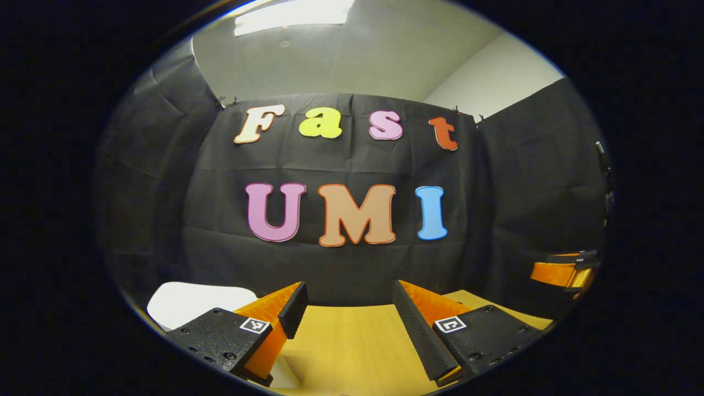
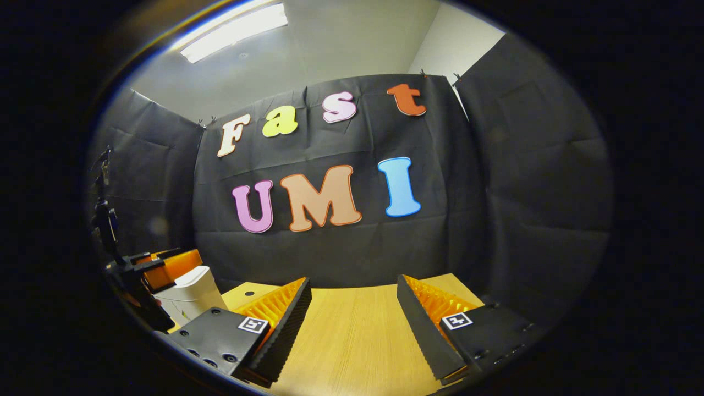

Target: Press the lid of the desktop garbage bin to open it, pick up the crumpled paper on the desktop and throw it into the bin, then pick up the pop can on the desktop and drop it into the bin, and finally close the garbage bin lid.

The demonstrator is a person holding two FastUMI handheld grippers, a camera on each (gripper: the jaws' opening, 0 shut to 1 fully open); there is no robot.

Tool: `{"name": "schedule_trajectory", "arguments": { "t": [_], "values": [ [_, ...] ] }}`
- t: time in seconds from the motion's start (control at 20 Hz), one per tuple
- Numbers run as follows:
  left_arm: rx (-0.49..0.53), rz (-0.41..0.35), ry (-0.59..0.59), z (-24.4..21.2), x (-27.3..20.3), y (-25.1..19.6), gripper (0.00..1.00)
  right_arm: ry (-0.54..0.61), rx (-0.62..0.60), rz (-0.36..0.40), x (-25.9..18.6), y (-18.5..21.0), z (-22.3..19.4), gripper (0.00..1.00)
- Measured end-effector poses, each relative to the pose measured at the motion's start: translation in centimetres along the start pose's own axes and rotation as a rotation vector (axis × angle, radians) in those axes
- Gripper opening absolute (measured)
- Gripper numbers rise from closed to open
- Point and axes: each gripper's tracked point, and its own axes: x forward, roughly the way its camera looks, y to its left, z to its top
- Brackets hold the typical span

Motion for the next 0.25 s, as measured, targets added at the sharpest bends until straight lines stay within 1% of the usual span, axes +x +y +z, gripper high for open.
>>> {"name": "schedule_trajectory", "arguments": {
  "t": [0.1,0.25],
  "values": [
    [-0.014,-0.039,0.027,-1.1,-0.1,-2.2,0.93,-0.014,0.003,-0.009,-0.6,-0.4,0.5,0.98],
    [-0.002,-0.078,0.053,-1.7,-0.3,-3.9,0.93,-0.023,0.005,-0.027,-1.4,-1.3,0.7,0.98]
  ]
}}
